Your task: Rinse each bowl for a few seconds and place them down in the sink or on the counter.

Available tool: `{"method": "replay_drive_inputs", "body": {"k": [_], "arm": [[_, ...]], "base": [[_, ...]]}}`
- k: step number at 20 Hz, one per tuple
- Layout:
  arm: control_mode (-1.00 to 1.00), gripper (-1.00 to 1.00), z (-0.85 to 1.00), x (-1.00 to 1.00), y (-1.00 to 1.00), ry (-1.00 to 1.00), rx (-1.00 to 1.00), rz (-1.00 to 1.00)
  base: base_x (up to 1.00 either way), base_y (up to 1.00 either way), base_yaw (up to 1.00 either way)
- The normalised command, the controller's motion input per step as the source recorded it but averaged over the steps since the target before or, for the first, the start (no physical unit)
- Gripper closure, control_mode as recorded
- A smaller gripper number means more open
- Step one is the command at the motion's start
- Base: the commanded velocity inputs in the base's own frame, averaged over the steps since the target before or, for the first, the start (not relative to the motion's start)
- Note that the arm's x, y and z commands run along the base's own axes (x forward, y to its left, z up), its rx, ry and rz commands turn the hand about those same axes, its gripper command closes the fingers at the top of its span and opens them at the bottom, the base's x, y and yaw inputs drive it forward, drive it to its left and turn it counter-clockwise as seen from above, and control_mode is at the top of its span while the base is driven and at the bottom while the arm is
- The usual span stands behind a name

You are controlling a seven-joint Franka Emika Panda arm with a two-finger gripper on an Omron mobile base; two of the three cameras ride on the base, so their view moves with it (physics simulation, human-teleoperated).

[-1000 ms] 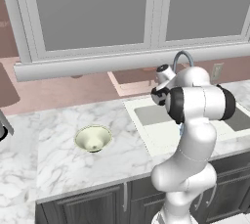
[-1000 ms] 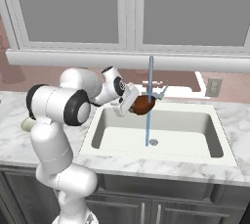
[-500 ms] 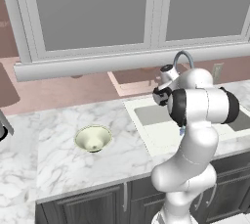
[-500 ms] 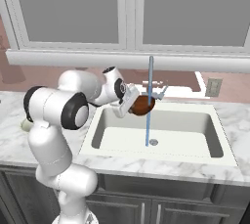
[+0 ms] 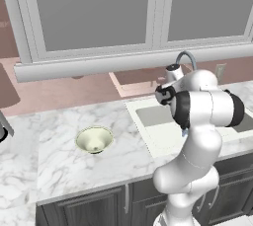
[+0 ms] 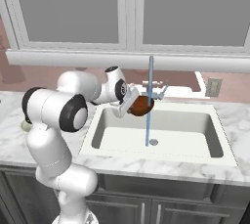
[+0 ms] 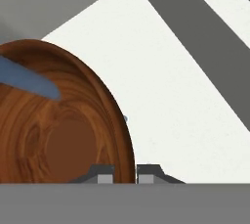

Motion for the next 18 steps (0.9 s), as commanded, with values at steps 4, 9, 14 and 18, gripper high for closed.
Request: {"method": "replay_drive_inputs", "body": {"k": [4,9,14,18], "arm": [[-1.00,1.00,0.08,-0.03,0.22,0.00,0.01,0.00],[-1.00,1.00,0.12,-0.08,0.25,-0.04,0.00,0.00],[-1.00,1.00,0.21,-0.17,0.28,-0.08,-0.03,0.01],[-1.00,1.00,0.28,-0.19,0.29,-0.05,-0.01,0.02]], "base": [[0.00,0.00,0.00],[0.00,0.00,0.00],[0.00,0.00,0.00],[0.00,0.00,0.00]]}}
